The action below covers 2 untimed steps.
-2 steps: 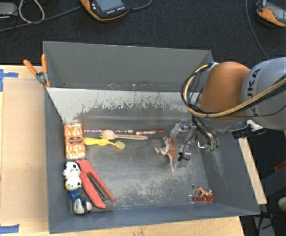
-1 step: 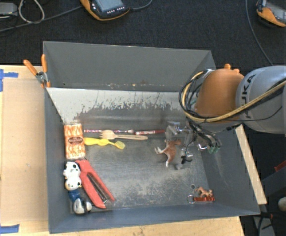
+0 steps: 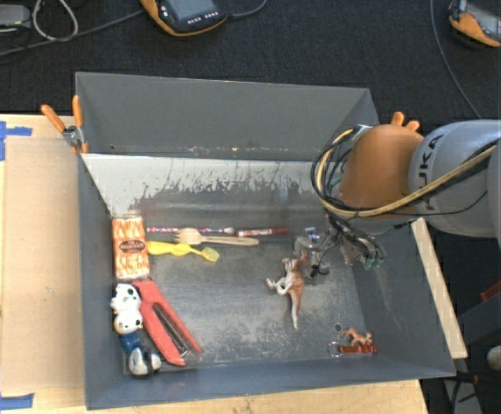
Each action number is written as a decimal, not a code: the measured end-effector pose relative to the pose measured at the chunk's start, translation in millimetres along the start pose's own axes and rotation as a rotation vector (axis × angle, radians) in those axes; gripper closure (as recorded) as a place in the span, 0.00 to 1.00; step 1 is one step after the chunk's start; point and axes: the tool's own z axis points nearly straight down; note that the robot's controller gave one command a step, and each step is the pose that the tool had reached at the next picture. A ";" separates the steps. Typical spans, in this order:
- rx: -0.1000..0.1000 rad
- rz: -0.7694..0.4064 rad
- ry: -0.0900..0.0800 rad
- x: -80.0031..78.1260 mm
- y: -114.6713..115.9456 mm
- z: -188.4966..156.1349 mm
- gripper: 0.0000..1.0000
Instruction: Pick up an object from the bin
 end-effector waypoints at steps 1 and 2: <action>0.001 -0.008 -0.002 0.8 0.3 -3.4 1.00; -0.001 -0.083 -0.005 15.4 -34.0 -12.8 1.00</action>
Offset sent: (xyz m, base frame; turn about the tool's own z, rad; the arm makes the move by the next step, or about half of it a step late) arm -0.0124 -0.0457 0.0140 -0.0892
